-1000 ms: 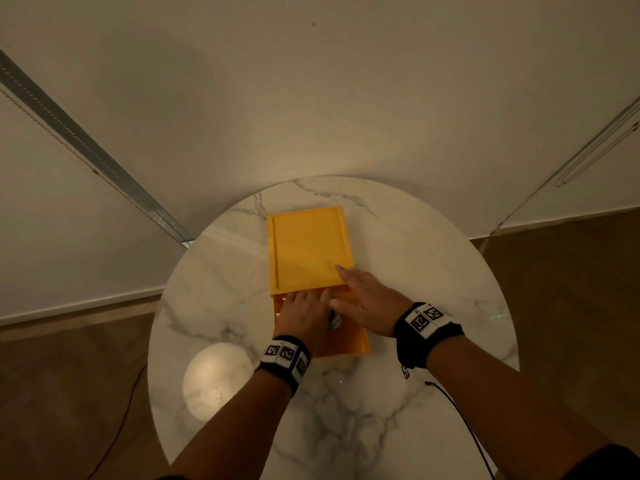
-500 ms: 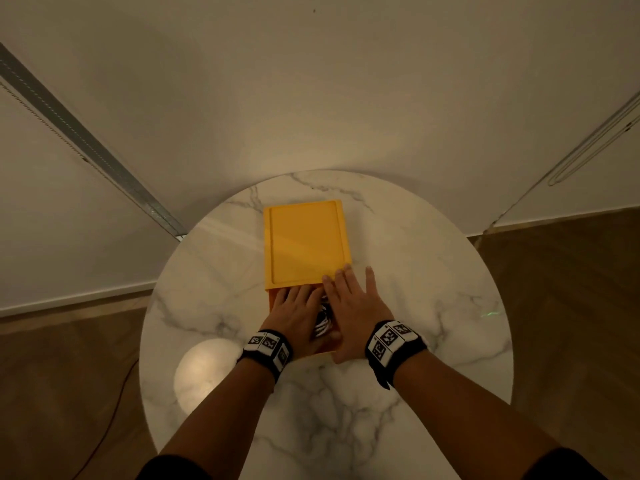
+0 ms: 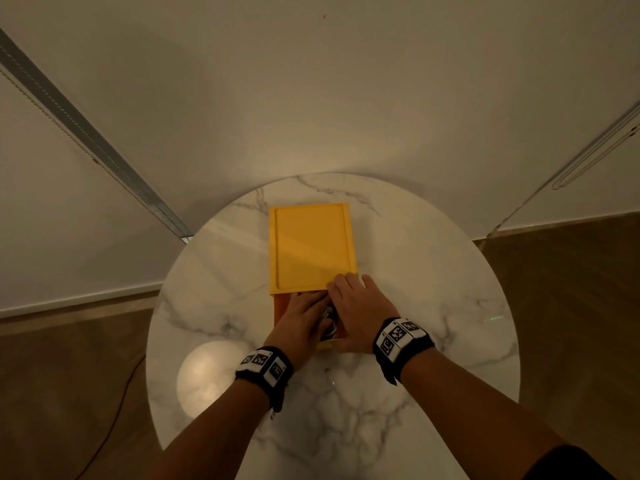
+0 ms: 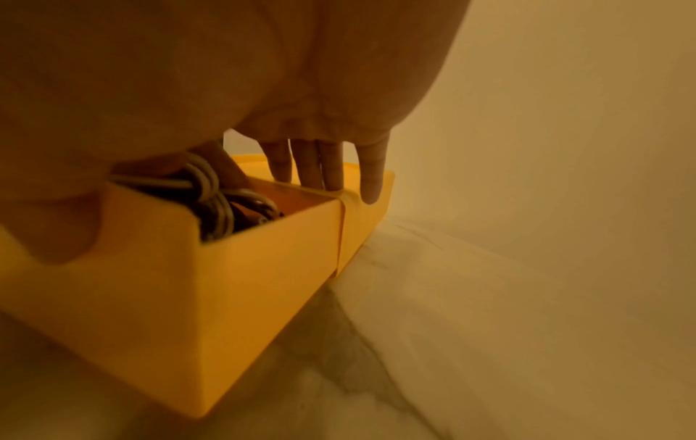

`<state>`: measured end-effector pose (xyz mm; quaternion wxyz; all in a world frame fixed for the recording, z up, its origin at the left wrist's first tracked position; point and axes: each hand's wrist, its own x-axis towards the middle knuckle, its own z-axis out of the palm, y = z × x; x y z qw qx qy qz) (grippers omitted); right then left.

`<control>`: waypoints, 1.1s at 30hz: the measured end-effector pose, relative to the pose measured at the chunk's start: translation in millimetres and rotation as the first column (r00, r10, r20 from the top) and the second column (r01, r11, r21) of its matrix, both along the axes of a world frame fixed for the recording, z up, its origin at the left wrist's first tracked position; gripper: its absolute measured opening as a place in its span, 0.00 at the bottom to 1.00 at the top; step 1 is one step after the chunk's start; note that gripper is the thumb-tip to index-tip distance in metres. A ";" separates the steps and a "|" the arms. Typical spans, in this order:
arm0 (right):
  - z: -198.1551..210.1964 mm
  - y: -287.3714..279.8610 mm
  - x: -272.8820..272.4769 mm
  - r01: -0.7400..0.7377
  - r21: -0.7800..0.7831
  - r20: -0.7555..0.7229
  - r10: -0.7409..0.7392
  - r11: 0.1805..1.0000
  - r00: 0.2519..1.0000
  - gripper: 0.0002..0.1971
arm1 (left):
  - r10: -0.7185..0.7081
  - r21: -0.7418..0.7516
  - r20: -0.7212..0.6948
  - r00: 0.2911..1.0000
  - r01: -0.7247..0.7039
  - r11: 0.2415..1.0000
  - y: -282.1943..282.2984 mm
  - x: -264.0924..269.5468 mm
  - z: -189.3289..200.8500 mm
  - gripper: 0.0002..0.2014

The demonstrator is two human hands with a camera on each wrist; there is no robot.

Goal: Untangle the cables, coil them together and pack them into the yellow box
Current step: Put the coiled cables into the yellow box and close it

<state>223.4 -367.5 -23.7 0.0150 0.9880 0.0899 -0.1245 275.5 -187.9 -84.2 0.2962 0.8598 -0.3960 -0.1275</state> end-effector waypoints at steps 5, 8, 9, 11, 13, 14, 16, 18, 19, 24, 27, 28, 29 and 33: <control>-0.4 0.6 6.8 0.033 0.001 0.035 -0.033 0.999 0.999 0.53 | 0.026 0.030 0.207 0.978 -0.033 0.999 8.9 6.0 3.4 0.23; 0.4 2.1 10.3 0.058 -0.021 -0.007 -0.058 0.998 0.998 0.59 | -0.033 0.084 0.229 0.973 0.014 0.996 1.6 13.1 4.3 0.22; 0.0 2.3 11.7 0.058 -0.035 -0.030 -0.059 0.998 0.998 0.63 | -0.038 0.082 0.210 0.977 0.021 0.996 0.3 14.8 3.0 0.20; -3.1 2.4 16.0 0.055 -0.069 -0.062 -0.060 0.996 0.996 0.71 | 0.008 0.030 0.139 0.990 -0.012 0.999 0.0 17.0 1.5 0.16; -8.5 2.8 21.4 0.040 -0.099 -0.083 -0.048 0.994 0.995 0.75 | 0.074 -0.033 0.089 0.993 -0.071 0.997 1.5 19.3 1.1 0.13; -10.3 3.6 23.8 0.035 -0.102 -0.089 -0.045 0.994 0.995 0.75 | 0.092 -0.052 0.083 0.992 -0.088 0.995 1.6 20.7 0.9 0.11; -10.8 4.7 27.1 0.031 -0.083 -0.085 -0.038 0.996 0.996 0.73 | 0.089 -0.065 0.098 0.991 -0.083 0.994 0.6 22.4 -0.1 0.09; -9.4 4.8 28.3 0.014 -0.051 -0.081 -0.019 0.999 0.997 0.71 | 0.044 -0.068 0.160 0.986 -0.033 0.997 -0.2 24.2 0.2 0.08; -8.5 4.2 28.3 0.008 -0.036 -0.078 -0.010 0.999 0.997 0.70 | 0.004 -0.058 0.194 0.981 0.008 0.998 0.4 25.3 2.6 0.09; -7.7 -0.1 31.8 -0.014 0.024 -0.046 0.015 1.000 0.999 0.64 | -0.281 0.130 0.240 0.929 0.256 0.958 15.7 27.1 9.2 0.26; -9.9 -1.6 30.6 -0.010 0.064 -0.012 0.010 0.998 1.000 0.63 | -0.360 0.314 0.286 0.888 0.269 0.911 27.5 24.4 -0.7 0.31; -11.6 -1.7 30.3 -0.011 0.080 0.001 0.011 0.997 1.000 0.62 | -0.352 0.338 0.337 0.873 0.237 0.911 29.8 24.5 -4.0 0.31; -12.6 -2.0 30.2 -0.010 0.097 0.013 0.008 0.995 1.000 0.60 | -0.324 0.326 0.392 0.861 0.200 0.924 30.5 25.0 -4.7 0.30; -13.6 -4.4 33.1 -0.026 0.115 0.067 0.018 0.993 0.998 0.52 | -0.214 0.205 0.580 0.786 0.113 0.972 28.3 32.8 -6.5 0.26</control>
